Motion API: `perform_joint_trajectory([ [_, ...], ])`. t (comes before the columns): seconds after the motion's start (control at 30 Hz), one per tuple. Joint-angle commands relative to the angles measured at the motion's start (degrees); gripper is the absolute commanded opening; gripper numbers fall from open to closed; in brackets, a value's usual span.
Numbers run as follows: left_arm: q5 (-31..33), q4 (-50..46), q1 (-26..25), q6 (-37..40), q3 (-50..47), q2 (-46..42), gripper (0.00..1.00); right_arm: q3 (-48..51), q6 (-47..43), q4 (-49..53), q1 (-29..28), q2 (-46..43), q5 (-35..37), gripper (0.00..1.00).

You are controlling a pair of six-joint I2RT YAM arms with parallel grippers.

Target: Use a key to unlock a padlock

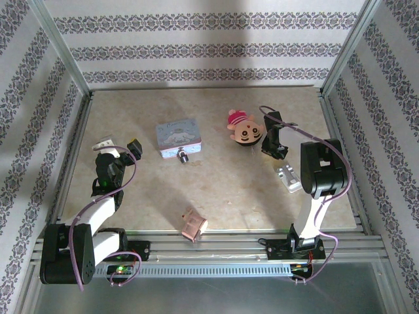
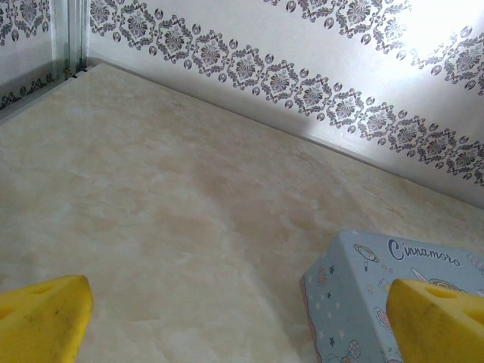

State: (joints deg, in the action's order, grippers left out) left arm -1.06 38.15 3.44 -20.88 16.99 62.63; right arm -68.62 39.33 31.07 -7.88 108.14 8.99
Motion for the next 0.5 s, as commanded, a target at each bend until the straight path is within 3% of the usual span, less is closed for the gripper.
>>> perform_joint_trajectory([
  [0.0,0.09,2.63,-0.19,-0.82,-0.12,-0.63,0.99,1.15,0.81,1.1,-0.79,-2.8,0.41,0.2],
  [0.47,0.1,2.79,-0.15,-0.74,-0.28,-0.91,0.99,2.27,0.34,1.63,-0.99,-4.02,0.9,0.23],
])
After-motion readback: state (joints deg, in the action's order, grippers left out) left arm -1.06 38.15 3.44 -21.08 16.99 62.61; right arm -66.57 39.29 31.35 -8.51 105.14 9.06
